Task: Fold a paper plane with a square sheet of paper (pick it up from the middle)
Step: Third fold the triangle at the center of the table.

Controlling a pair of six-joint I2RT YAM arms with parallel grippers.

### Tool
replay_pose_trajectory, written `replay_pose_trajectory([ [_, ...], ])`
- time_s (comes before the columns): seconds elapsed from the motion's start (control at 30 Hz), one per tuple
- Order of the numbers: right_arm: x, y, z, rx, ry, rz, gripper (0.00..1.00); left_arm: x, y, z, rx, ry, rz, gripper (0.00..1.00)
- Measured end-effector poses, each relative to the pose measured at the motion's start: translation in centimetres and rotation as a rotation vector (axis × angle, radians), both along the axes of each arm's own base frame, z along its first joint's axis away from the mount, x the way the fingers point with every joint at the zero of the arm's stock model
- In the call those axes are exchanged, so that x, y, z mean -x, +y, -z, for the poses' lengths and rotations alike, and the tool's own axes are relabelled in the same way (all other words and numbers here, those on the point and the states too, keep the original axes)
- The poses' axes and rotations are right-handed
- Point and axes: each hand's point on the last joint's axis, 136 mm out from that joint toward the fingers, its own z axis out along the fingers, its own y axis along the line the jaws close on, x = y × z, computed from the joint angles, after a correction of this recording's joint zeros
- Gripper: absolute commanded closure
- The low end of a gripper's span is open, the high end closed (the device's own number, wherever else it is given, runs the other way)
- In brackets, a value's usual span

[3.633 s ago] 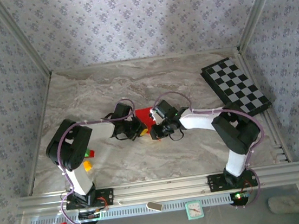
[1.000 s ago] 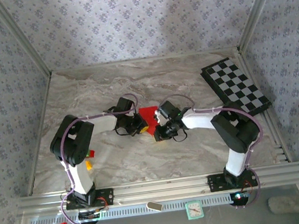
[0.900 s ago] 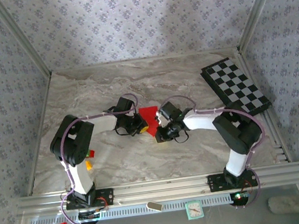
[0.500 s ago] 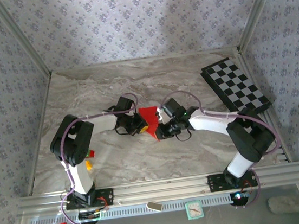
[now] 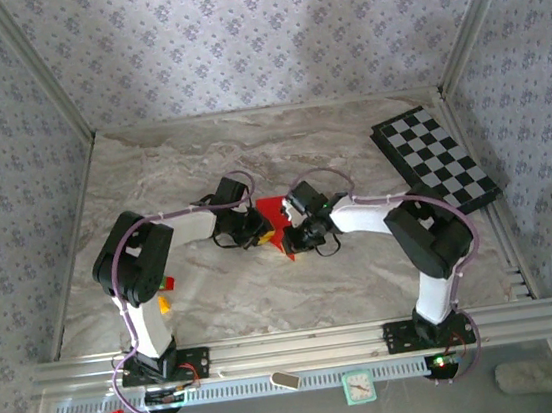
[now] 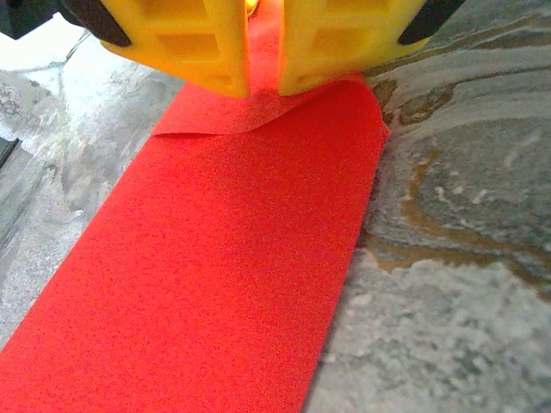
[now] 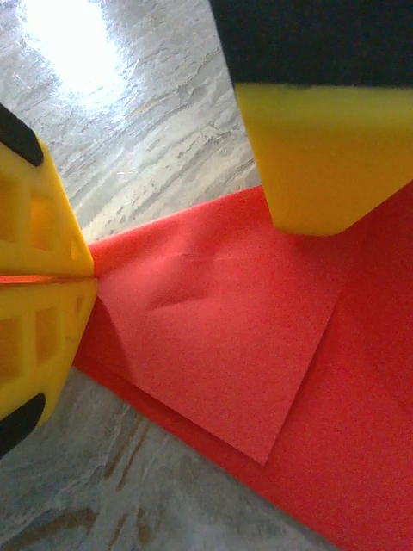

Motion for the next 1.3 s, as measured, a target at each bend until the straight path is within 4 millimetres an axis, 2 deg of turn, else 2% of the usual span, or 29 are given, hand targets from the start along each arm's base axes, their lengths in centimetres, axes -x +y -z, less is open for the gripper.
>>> replay_pose_trajectory([
  [0.33, -0.2, -0.2, 0.1, 0.02, -0.017, -0.02, 0.9, -0.5, -0.8, -0.8, 0.025, -0.093, 0.088, 0.78],
  [0.57, -0.2, -0.2, 0.1, 0.024, -0.014, -0.022, 0.91, 0.5, -1.2, -1.0, 0.021, -0.136, 0.156, 0.82],
  [0.87, -0.2, -0.2, 0.1, 0.026, -0.012, -0.022, 0.91, 1.9, -1.4, -0.2, 0.0, -0.134, 0.201, 0.83],
  [1.13, -0.2, -0.3, 0.2, 0.035, -0.04, -0.071, 0.91, 1.6, -0.9, 0.2, -0.057, -0.128, 0.198, 0.83],
  [1.3, -0.1, -0.4, 0.2, 0.05, -0.076, -0.137, 0.91, 0.2, -0.4, 0.2, -0.108, -0.135, 0.195, 0.83],
])
